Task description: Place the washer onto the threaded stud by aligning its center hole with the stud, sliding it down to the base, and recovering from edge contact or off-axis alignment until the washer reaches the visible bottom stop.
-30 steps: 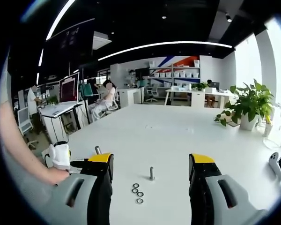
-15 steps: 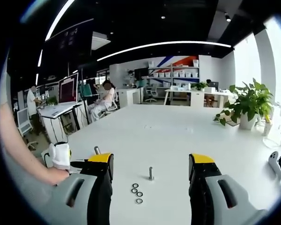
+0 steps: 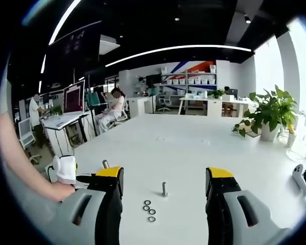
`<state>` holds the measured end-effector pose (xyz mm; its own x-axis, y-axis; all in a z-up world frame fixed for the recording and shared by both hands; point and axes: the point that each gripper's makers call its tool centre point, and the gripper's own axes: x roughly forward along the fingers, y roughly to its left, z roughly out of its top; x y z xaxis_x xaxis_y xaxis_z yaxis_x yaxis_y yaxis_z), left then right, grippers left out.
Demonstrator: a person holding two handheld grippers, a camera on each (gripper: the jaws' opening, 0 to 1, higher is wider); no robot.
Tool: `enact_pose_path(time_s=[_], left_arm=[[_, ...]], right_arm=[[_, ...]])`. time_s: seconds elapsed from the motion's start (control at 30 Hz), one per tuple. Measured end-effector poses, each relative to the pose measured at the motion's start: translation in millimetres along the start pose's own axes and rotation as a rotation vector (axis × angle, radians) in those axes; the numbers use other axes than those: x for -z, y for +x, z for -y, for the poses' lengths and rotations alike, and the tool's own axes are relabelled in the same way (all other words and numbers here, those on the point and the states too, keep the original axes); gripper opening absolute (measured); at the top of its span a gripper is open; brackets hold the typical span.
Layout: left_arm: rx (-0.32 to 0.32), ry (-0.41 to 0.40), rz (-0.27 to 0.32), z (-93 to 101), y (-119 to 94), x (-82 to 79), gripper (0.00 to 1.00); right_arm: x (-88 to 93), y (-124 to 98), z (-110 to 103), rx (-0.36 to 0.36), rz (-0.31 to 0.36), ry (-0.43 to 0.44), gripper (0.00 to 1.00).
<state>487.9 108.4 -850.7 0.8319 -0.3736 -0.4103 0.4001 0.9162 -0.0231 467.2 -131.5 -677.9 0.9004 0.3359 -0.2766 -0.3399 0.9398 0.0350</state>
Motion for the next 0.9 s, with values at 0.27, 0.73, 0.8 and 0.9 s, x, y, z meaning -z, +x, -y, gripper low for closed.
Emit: enact_pose_path(time_s=[0.27, 0.73, 0.8, 0.9], left_arm=[[0.001, 0.004, 0.002, 0.9, 0, -3.2, 0.22], [0.021, 0.014, -0.020, 6.6, 1, 1.2, 0.09], [0.025, 0.015, -0.022, 7.7, 1, 1.6, 0.09], [0.040, 0.013, -0.024, 11.1, 1, 2.0, 0.08]], right_arm=[[-0.1, -1, -2, -0.002, -0.003, -0.001, 0.67], [-1.4, -1, -1, 0.001, 0.003, 0.006, 0.68], [-0.9, 0, 0, 0.001, 0.003, 0.005, 0.68], [-0.5, 0, 1, 0.000, 0.004, 0.004, 0.68]])
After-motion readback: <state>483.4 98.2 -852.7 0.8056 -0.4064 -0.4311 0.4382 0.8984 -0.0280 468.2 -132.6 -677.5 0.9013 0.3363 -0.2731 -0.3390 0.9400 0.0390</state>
